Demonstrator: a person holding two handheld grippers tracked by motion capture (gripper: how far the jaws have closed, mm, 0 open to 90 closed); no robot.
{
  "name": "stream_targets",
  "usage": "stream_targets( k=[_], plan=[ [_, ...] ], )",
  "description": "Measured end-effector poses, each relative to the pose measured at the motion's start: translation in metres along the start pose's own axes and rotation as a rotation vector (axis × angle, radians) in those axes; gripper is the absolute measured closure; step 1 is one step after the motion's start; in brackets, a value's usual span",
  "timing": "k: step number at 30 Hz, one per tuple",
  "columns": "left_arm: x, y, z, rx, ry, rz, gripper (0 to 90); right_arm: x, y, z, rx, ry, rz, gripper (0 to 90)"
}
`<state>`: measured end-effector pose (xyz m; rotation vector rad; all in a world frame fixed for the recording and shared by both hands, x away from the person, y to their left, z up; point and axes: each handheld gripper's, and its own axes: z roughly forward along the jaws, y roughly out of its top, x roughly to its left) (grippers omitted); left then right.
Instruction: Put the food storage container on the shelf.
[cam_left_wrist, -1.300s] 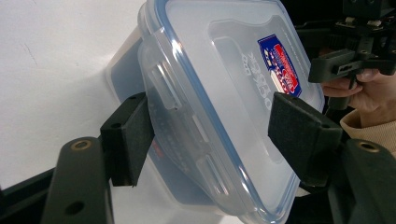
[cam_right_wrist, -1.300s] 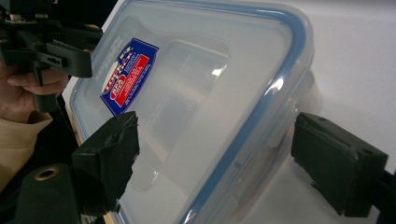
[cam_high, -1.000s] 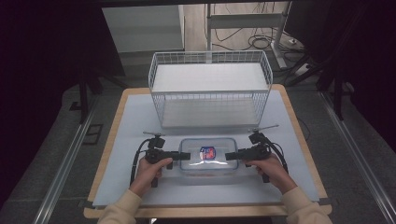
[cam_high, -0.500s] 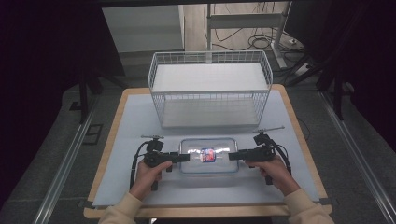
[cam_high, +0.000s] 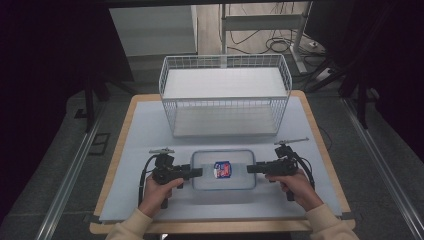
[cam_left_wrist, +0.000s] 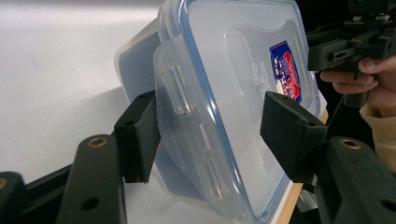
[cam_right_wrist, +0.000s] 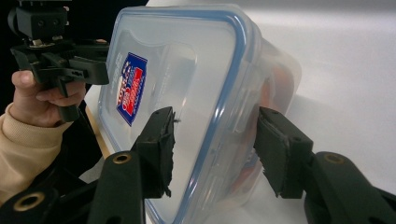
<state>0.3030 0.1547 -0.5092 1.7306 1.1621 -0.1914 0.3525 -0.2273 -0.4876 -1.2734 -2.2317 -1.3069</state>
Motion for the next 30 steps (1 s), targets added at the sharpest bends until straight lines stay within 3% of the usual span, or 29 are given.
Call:
stream_targets(
  k=[16,30],
  plan=[
    [-0.006,-0.005,-0.005,-0.037,-0.002,0.011,43.6,0.009,-0.010,-0.007,-0.039,-0.007,-0.002,53.4],
    [-0.004,-0.006,-0.009,-0.039,-0.035,0.026,46.8,0.010,-0.012,-0.011,-0.037,0.004,-0.001,55.0]
  ],
)
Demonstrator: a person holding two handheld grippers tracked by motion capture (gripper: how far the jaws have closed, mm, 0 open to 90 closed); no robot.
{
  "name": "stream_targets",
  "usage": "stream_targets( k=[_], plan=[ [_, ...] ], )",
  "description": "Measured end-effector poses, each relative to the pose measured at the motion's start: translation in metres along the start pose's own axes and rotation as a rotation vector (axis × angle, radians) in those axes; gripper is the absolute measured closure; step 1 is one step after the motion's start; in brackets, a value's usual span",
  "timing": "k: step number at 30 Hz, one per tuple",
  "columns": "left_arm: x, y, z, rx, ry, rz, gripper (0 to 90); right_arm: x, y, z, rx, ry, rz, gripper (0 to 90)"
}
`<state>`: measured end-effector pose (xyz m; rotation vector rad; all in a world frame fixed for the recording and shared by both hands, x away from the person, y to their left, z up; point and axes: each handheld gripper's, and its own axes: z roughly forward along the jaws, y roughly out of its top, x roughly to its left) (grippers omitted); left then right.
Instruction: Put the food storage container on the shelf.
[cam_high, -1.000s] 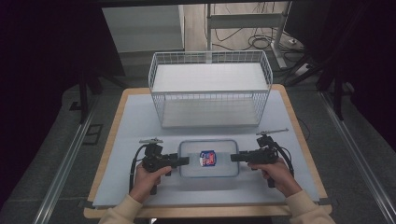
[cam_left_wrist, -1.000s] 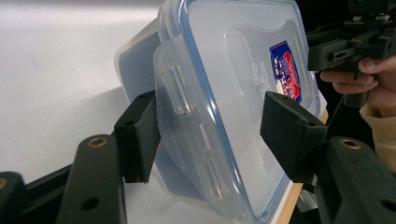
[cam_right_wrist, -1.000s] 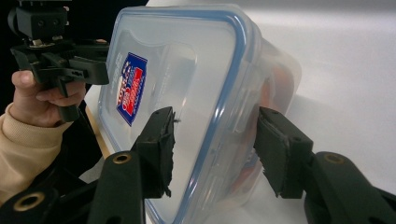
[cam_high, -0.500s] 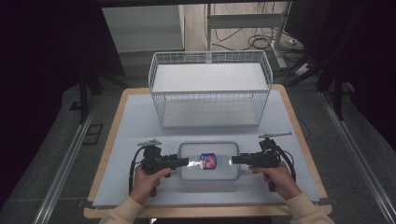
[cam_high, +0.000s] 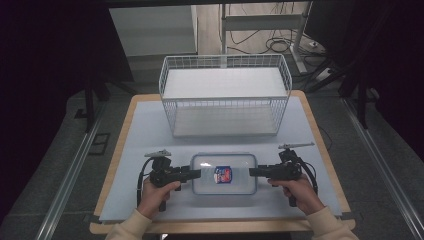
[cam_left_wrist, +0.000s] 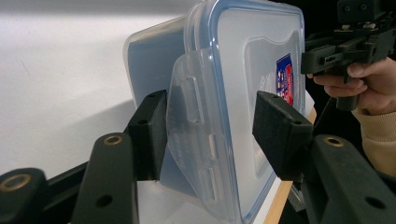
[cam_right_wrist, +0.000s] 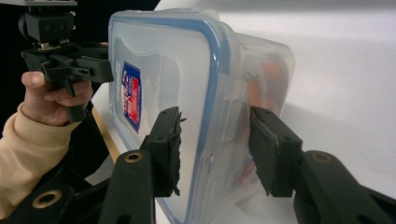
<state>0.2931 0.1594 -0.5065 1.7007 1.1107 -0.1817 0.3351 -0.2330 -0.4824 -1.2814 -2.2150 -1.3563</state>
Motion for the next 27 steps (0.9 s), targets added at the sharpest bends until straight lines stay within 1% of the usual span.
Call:
stream_targets(
  k=[7,10,15,18,23,24,25,27],
  plan=[
    [-0.004,0.001,0.001,0.000,0.011,0.007,47.0,0.000,0.000,-0.002,-0.010,-0.005,0.004,55.1],
    [-0.005,0.002,0.001,-0.004,0.009,0.001,47.5,0.000,0.000,-0.003,-0.013,-0.007,0.006,55.1],
    [-0.007,0.003,0.001,-0.007,0.017,0.005,47.6,0.000,0.000,-0.004,-0.021,-0.009,0.005,55.0],
    [-0.008,0.005,0.001,-0.016,0.016,0.008,47.6,0.000,0.001,-0.005,-0.031,-0.007,0.000,55.1],
    [-0.011,0.009,-0.002,-0.030,0.008,0.012,48.0,0.005,0.004,-0.009,-0.044,-0.010,-0.015,55.1],
    [-0.013,0.013,-0.003,-0.034,0.009,0.023,48.0,0.007,0.006,-0.011,-0.051,-0.012,-0.028,55.1],
    [-0.013,0.013,-0.003,-0.034,0.009,0.023,48.0,0.008,0.008,-0.012,-0.055,-0.011,-0.029,55.1],
    [-0.014,0.018,-0.005,-0.041,0.010,0.029,48.0,0.009,0.012,-0.014,-0.062,-0.012,-0.035,55.1]
  ],
)
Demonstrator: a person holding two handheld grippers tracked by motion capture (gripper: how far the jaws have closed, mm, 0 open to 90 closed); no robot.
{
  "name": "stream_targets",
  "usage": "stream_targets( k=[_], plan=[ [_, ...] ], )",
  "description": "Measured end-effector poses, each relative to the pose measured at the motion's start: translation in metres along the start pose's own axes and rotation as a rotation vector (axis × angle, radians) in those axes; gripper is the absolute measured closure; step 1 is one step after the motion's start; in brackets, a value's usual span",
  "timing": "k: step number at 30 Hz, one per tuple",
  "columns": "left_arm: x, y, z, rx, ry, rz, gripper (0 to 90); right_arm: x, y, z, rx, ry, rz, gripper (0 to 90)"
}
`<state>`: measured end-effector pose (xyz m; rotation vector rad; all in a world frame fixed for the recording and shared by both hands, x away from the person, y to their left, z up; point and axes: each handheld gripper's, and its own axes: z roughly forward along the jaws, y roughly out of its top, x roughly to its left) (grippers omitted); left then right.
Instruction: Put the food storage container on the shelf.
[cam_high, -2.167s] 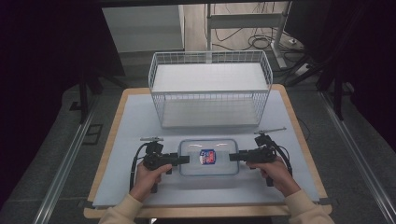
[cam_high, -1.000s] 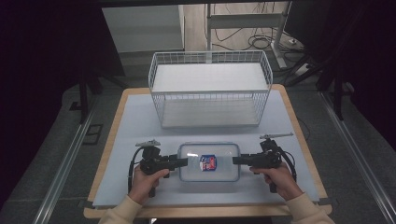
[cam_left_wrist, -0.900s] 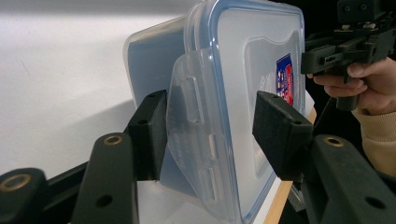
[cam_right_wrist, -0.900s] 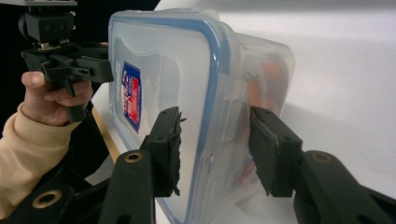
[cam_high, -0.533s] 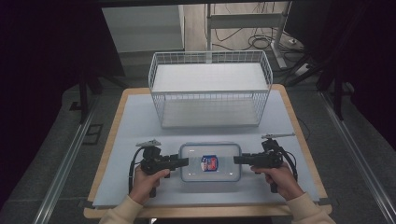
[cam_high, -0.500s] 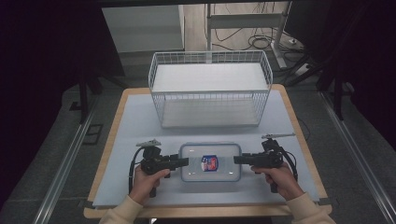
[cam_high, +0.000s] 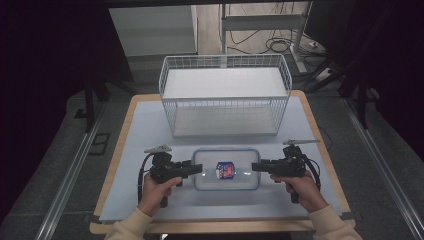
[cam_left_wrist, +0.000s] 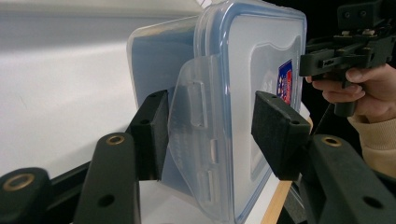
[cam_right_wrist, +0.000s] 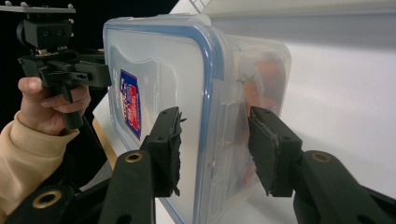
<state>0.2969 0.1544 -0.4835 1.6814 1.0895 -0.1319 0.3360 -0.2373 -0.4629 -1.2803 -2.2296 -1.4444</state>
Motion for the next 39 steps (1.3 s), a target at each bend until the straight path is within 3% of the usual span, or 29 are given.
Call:
stream_targets(
  k=[6,15,39],
  plan=[
    [-0.002,0.013,-0.003,-0.011,0.001,0.004,47.9,0.004,0.012,-0.003,-0.017,-0.008,-0.036,55.1],
    [-0.015,0.044,-0.015,-0.050,0.015,0.060,47.9,0.019,0.045,-0.015,-0.060,-0.012,-0.102,54.9],
    [-0.042,0.117,-0.033,-0.101,0.035,0.155,48.1,0.037,0.107,-0.042,-0.137,0.000,-0.171,54.9]
  ],
)
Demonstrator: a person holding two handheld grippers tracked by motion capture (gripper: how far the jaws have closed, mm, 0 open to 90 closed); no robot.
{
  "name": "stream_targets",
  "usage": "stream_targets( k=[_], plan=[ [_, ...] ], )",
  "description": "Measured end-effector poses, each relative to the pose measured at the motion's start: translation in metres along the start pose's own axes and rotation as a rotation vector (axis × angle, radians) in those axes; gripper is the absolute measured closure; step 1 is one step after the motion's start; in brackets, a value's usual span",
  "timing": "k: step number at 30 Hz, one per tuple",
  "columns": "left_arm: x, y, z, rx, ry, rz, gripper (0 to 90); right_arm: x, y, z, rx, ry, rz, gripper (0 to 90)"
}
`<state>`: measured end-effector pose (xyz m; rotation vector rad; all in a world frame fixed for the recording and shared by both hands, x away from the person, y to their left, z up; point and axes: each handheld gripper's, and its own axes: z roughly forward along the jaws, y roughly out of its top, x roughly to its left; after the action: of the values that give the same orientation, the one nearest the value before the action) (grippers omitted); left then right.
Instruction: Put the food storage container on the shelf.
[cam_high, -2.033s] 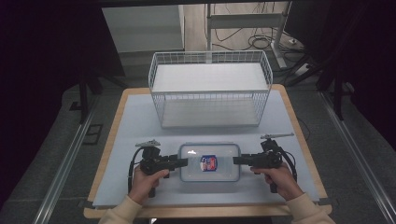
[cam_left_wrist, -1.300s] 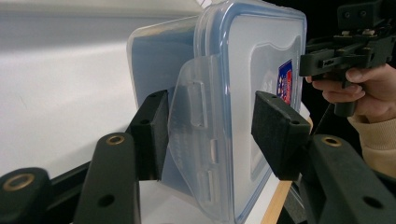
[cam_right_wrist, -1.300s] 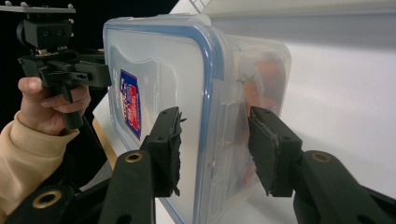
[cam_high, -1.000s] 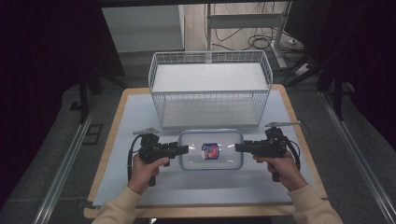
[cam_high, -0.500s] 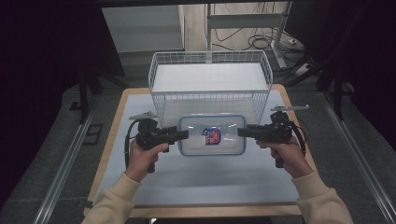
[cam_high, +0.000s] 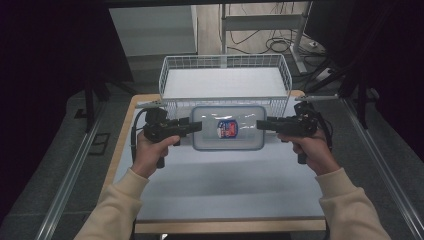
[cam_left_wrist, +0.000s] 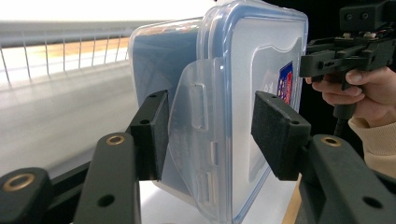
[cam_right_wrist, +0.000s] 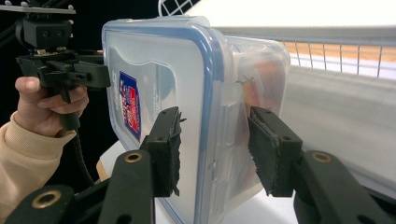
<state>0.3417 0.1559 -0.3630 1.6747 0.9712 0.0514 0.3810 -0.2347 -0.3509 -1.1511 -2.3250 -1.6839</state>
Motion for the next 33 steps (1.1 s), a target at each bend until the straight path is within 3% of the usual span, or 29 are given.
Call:
stream_targets(
  k=[19,33],
  plan=[
    [0.001,0.052,0.002,-0.036,-0.001,0.040,48.1,-0.003,0.053,-0.009,-0.037,-0.010,-0.032,54.8],
    [0.027,0.096,0.016,-0.041,-0.004,0.030,48.0,-0.021,0.100,0.002,-0.029,-0.032,-0.042,54.5]
  ],
)
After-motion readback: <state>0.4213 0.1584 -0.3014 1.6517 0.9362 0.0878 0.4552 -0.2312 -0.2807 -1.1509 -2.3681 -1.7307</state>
